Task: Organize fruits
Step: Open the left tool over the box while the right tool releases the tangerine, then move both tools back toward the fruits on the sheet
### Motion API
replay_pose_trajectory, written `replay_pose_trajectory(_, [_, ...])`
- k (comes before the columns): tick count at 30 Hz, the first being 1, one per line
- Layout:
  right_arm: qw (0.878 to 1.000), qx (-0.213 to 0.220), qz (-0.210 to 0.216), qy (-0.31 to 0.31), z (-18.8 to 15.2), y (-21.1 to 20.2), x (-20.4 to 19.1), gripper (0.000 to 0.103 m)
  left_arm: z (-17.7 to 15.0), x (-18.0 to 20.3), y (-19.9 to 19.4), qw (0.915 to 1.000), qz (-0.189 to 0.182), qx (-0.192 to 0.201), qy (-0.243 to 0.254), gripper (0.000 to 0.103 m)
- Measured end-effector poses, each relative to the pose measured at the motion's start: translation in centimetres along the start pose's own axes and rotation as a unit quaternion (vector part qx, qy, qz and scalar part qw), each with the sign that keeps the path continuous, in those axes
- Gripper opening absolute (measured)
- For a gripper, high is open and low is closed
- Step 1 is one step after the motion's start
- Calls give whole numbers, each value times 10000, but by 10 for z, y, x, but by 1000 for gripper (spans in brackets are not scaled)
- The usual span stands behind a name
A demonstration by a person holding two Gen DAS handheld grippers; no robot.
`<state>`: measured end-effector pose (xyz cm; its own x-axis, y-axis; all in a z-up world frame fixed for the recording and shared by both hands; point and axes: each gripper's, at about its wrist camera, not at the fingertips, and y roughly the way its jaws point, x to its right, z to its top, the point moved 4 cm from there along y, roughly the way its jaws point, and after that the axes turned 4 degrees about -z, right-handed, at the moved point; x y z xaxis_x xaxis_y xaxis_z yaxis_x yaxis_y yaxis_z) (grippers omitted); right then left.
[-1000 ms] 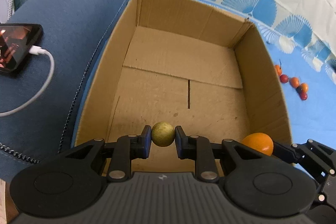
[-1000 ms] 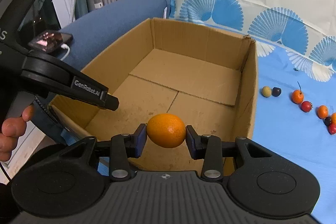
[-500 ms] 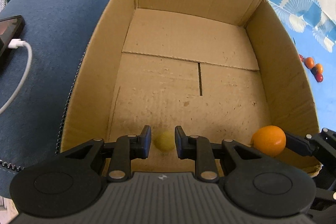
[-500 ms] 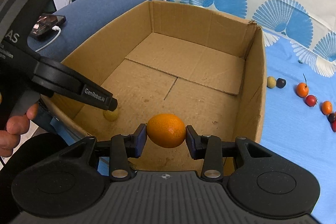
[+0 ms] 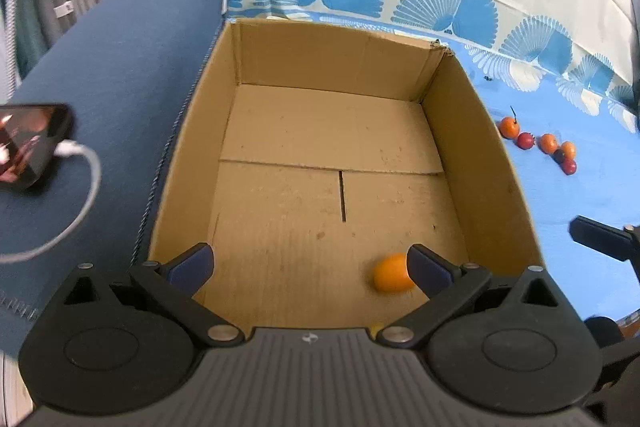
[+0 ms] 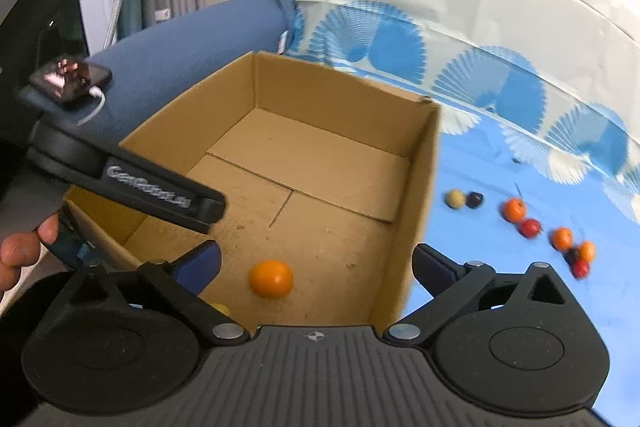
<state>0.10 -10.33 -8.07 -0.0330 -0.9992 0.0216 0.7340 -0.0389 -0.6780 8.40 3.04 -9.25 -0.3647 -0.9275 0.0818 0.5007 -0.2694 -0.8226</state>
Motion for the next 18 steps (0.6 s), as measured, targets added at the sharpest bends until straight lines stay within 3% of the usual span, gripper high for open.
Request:
replay_pose_trajectory(7, [9964, 38, 173, 825, -16, -53, 1, 102, -34, 2, -46, 9997, 126, -82, -185, 103])
replay_pose_trajectory(18, [9959, 478, 145, 751, -25, -103, -5, 102, -45, 16, -101, 9989, 271, 367, -49, 103])
